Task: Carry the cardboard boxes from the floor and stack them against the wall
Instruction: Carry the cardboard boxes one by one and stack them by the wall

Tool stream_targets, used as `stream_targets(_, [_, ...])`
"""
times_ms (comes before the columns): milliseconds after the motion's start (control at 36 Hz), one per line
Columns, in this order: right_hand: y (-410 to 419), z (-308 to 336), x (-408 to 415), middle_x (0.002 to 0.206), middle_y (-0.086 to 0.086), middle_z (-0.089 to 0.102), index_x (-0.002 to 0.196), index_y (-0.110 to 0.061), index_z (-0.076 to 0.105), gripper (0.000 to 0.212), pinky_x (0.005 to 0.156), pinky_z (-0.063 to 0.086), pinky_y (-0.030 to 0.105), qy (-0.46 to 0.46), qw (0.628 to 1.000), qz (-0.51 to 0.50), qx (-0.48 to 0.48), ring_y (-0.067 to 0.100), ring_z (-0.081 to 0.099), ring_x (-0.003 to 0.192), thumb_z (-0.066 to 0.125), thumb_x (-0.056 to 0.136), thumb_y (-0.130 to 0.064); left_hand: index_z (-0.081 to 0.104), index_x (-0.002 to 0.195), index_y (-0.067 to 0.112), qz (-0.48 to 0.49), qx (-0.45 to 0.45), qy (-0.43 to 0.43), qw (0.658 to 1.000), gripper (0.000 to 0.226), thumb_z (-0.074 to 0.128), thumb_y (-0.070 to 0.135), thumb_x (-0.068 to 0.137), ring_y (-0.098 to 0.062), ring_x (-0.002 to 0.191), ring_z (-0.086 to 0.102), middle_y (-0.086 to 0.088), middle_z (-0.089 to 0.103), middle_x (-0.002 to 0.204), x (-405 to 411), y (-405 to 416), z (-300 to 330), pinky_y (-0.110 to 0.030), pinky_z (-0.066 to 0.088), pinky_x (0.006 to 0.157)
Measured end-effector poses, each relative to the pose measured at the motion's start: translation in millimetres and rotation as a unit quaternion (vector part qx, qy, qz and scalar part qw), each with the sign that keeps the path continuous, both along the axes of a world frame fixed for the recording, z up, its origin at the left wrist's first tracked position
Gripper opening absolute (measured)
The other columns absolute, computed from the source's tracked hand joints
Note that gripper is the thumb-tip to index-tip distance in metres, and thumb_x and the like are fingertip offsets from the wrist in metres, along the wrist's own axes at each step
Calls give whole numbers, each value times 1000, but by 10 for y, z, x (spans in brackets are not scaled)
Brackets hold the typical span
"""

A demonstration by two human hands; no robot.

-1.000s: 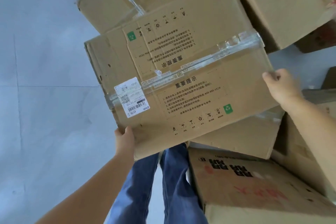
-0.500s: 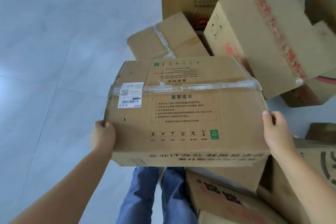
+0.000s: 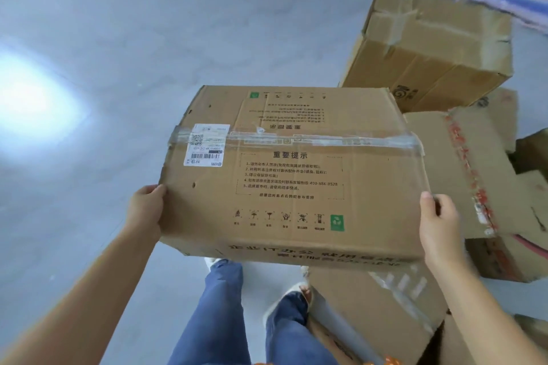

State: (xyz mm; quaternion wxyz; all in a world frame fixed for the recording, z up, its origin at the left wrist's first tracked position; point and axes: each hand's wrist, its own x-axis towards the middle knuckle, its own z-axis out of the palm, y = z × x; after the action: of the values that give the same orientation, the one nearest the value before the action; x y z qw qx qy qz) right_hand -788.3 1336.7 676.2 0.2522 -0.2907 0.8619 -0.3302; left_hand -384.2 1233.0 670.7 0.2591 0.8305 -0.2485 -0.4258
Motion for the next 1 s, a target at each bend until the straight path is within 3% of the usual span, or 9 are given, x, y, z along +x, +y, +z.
stream_targets(111, [-351,87,357,79,-15,35,68,-24,38,34,60,29,34,2,1000,19,-9,20,37,70,39,100,-35,59,119,8,27,-45,-7,999,28,44,14,96,-21,93,47,-11,57,108,421,-147,260,-29,34,78])
stream_targets(167, [-546,131,563,80,-10,39,71,-23,43,32,69,32,36,-2,1000,20,-11,21,40,80,40,100,-35,60,116,10,31,-62,-10,998,28,41,13,95,-22,93,48,-9,56,104,652,-247,354,-29,36,74])
stream_targets(250, [-774,284,893,74,3,49,88,-11,52,29,68,34,36,-3,999,35,-9,29,47,76,39,100,-35,59,106,13,25,-86,-17,996,26,37,10,95,-22,91,47,-8,55,101,937,-356,444,-29,35,63])
stream_targets(361, [-1168,436,1406,74,6,49,96,-6,53,31,60,24,33,4,999,46,-8,28,46,75,38,101,-32,57,102,16,25,-103,-33,994,23,36,11,95,-24,92,48,-7,55,101,1460,-593,561,-32,35,75])
stream_targets(444, [-1571,470,1853,69,7,46,95,-5,54,35,58,28,32,10,998,64,-10,27,44,66,37,101,-34,58,101,17,31,-115,-41,992,23,36,14,95,-25,94,49,-7,57,102,1953,-863,620,-33,37,77])
stream_targets(722, [-2778,748,2907,66,6,39,89,-3,47,34,55,25,34,3,990,131,-42,22,37,59,35,103,-32,59,104,17,116,-139,-47,982,24,37,15,94,-25,93,49,-6,57,99,2951,-1432,706,-33,36,78])
stream_targets(833, [-3301,808,3206,65,10,32,73,-6,37,40,54,20,36,6,986,160,-56,25,31,59,33,103,-31,61,106,16,148,-139,-60,977,29,36,14,91,-27,93,51,-8,60,100,3193,-1704,711,-34,38,76])
stream_targets(1000, [-4283,662,3510,69,11,32,86,9,40,42,59,21,36,2,981,184,-61,23,30,62,30,104,-28,59,99,15,177,-151,-73,970,28,35,7,89,-28,90,51,-7,60,95,3492,-2340,706,-35,39,76])
